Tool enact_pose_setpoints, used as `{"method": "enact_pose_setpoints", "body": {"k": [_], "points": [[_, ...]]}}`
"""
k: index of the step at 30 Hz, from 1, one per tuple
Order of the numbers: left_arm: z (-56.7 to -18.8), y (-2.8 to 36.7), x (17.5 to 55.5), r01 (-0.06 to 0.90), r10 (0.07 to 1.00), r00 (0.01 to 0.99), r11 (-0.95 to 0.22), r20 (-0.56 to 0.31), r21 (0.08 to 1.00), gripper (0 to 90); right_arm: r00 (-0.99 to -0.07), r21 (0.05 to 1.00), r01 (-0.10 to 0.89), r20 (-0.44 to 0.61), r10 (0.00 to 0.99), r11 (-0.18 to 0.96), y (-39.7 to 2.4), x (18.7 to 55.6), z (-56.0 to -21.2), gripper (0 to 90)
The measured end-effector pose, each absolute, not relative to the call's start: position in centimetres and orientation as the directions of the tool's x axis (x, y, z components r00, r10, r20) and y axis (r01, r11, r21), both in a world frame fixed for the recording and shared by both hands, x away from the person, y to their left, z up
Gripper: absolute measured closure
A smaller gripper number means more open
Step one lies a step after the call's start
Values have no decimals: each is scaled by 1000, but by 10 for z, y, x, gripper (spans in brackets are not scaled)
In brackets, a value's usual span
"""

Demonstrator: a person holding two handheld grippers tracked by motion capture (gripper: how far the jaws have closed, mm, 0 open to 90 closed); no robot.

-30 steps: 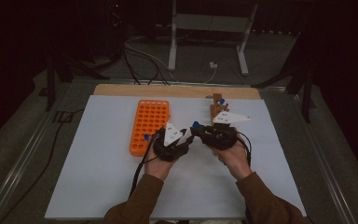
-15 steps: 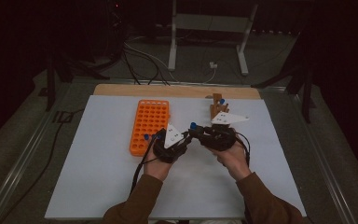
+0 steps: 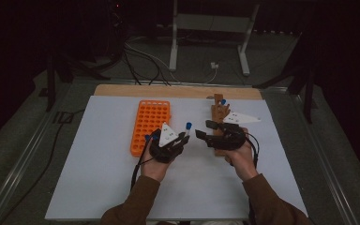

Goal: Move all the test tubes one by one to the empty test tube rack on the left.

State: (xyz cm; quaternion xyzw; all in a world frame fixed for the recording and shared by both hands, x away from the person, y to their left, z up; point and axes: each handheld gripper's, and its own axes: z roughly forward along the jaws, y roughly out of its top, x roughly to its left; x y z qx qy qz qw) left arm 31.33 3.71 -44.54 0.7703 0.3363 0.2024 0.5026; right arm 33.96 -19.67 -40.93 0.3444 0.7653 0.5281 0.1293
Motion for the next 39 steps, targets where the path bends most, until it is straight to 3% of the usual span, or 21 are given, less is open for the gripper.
{"method": "enact_pose_setpoints", "body": {"k": [7, 15, 39], "points": [[-447, 45, 311, 326, 719, 693, -259, -44, 909, 783, -682, 890, 392, 112, 723, 232, -204, 343, -415, 144], [-446, 55, 308, 335, 719, 692, -245, -62, 910, 783, -631, 881, 421, 114, 768, 215, -216, 348, -424, 10], [-447, 76, 301, 345, 710, 699, -231, -85, 910, 783, -546, 904, 398, 99, 832, 154, -253, 342, -431, 0]]}}
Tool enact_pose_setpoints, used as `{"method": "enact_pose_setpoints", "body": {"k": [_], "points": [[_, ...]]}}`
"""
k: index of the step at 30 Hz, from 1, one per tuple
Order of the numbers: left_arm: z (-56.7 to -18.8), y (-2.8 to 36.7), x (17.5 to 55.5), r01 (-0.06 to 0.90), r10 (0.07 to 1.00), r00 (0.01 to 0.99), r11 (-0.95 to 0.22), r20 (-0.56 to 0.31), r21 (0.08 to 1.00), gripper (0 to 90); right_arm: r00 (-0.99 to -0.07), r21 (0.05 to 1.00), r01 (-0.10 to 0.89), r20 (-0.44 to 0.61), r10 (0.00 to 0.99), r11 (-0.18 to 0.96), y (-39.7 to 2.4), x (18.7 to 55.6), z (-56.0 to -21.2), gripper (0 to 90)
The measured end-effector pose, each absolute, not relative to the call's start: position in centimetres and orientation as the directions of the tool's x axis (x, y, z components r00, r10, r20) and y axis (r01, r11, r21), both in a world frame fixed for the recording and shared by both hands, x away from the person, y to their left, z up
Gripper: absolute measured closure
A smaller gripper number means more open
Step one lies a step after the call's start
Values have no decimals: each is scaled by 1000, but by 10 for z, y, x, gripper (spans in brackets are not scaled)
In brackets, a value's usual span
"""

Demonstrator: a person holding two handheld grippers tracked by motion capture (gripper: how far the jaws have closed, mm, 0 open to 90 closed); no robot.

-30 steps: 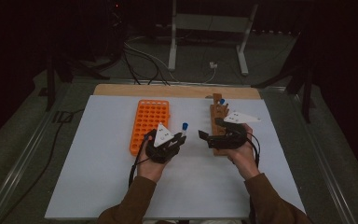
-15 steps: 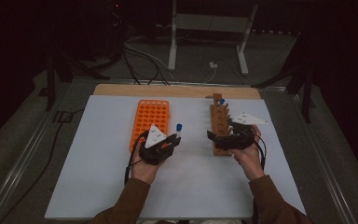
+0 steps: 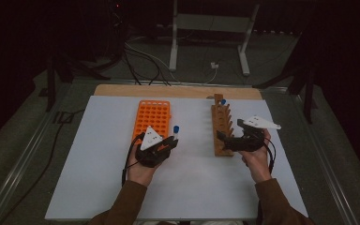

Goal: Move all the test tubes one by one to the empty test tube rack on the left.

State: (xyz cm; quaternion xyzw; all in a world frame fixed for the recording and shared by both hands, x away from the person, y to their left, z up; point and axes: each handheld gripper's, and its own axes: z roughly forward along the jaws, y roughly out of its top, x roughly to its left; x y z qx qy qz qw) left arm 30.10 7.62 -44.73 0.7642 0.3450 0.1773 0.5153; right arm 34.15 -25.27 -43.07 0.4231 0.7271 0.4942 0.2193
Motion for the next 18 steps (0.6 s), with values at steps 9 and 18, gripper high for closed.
{"method": "enact_pose_setpoints", "body": {"k": [9, 18], "points": [[-450, 87, 296, 345, 704, 705, -229, -90, 910, 783, -547, 905, 398, 105, 831, 148, -255, 341, -431, 0], [-449, 106, 292, 350, 717, 691, -217, -94, 911, 783, -551, 907, 396, 107, 828, 146, -253, 340, -431, 0]]}}
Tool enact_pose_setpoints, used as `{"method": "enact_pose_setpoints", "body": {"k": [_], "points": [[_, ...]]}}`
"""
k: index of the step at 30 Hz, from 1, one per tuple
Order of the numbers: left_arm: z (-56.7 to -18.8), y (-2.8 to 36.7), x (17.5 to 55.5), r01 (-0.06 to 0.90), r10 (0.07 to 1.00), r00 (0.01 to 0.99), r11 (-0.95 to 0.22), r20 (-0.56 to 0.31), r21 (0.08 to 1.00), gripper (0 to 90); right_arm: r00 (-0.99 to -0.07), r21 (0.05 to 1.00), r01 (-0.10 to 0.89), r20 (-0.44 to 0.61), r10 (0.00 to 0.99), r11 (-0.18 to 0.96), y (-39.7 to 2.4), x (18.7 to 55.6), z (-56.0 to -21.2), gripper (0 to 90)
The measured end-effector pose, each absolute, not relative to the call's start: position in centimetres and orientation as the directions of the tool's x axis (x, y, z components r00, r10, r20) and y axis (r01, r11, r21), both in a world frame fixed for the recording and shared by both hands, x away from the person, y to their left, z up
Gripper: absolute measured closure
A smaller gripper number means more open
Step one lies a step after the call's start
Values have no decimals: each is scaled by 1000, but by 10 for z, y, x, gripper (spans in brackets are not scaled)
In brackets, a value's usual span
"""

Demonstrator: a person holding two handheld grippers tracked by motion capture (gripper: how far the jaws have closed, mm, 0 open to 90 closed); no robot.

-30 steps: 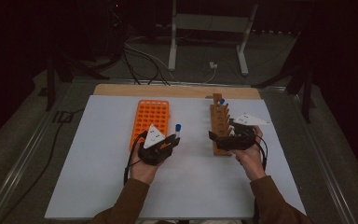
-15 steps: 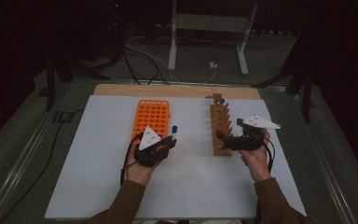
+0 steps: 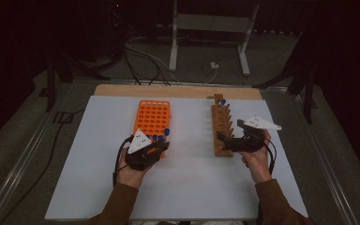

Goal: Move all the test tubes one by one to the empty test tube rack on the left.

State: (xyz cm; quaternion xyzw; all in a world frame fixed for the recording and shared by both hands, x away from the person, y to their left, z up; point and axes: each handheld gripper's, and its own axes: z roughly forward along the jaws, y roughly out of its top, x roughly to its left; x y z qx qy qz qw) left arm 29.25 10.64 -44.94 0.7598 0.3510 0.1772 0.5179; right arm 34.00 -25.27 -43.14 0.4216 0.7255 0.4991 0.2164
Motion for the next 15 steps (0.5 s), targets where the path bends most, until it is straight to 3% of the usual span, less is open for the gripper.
{"method": "enact_pose_setpoints", "body": {"k": [15], "points": [[-447, 138, 291, 351, 752, 653, -191, -93, 916, 783, -549, 910, 393, 116, 827, 133, -256, 339, -431, 0]]}}
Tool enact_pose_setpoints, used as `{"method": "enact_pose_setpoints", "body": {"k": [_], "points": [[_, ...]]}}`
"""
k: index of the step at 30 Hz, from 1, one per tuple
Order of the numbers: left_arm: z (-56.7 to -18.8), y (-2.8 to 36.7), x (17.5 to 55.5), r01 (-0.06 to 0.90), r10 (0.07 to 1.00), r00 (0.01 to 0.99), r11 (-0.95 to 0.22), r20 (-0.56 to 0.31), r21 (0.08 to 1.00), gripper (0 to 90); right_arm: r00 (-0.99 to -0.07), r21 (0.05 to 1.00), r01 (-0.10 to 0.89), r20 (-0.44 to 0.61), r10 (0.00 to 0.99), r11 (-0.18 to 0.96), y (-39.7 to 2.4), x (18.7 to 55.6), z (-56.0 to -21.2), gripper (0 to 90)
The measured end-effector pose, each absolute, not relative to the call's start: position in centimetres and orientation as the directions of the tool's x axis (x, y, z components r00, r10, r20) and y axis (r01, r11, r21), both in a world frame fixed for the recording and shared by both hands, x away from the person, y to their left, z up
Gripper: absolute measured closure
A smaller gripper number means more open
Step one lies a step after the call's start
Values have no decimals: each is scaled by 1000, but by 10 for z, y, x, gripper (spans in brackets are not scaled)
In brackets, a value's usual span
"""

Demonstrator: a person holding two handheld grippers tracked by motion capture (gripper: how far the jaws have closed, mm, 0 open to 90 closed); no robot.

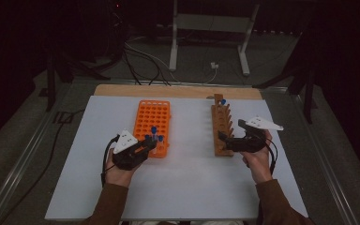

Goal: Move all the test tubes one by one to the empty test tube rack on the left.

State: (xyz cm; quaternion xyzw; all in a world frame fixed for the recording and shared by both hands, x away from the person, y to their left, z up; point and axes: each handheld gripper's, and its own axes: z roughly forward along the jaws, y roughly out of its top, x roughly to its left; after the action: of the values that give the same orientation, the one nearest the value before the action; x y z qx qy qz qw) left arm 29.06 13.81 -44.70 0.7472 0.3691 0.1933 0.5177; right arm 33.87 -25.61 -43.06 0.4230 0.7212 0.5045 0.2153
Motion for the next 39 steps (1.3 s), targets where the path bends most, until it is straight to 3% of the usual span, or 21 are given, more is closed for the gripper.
{"method": "enact_pose_setpoints", "body": {"k": [24, 39], "points": [[-457, 170, 299, 378, 825, 557, -152, -94, 913, 783, -547, 912, 390, 123, 828, 123, -258, 338, -430, 0], [-478, 167, 313, 414, 839, 535, -162, -96, 896, 782, -552, 911, 393, 125, 824, 125, -256, 338, -432, 0]]}}
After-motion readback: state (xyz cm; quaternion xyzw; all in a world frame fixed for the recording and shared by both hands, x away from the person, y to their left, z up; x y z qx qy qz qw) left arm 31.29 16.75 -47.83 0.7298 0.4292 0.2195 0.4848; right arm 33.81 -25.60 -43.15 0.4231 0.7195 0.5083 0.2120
